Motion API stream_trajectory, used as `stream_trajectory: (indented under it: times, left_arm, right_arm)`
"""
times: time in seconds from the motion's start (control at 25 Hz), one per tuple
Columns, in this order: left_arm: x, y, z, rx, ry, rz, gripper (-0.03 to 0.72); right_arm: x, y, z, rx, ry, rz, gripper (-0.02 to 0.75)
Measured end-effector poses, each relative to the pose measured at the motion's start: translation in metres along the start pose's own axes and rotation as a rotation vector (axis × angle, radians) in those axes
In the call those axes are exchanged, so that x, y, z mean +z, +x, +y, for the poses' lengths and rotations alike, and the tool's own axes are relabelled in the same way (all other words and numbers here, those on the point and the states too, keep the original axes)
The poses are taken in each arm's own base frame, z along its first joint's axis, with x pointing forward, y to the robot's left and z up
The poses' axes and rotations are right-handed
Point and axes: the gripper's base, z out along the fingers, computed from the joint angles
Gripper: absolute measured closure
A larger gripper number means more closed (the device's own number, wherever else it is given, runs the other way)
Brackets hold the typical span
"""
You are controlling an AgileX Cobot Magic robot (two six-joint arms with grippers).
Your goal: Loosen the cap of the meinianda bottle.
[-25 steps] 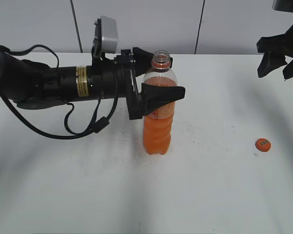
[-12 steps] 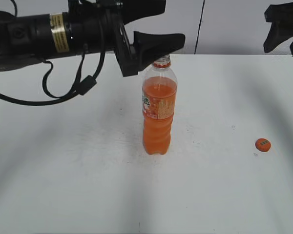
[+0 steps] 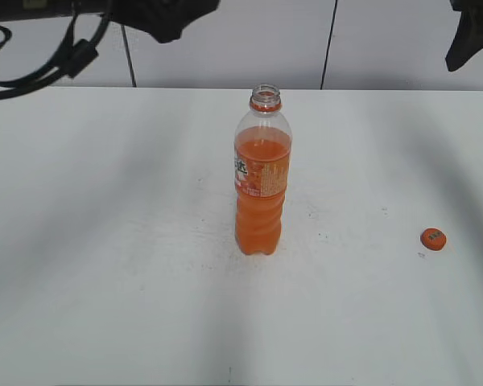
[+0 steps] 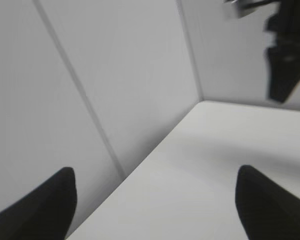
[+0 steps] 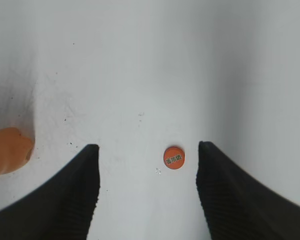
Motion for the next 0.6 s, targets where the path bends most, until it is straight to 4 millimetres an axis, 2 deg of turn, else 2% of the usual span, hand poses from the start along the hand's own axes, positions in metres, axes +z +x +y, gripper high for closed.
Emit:
stream_trajectory:
  times: [0.12, 0.28, 0.6]
  left_arm:
    - [-0.013, 0.011, 0.022, -0.063, -0.26, 0.204, 0.101]
    - [-0.029, 0.033, 0.038, -0.201, -0.515, 0.445, 0.101]
    - [-0.049, 0.062, 0.033, -0.504, -0.543, 0.774, 0.102]
  right_arm:
    - [-0.002, -0.001, 0.0, -0.001, 0.0, -0.002, 0.278]
    - [-0.003, -0.001, 0.0, -0.001, 0.0, -0.002, 0.278]
    - [-0.009, 0.0, 0.001, -0.003, 0.0, -0.018, 0.278]
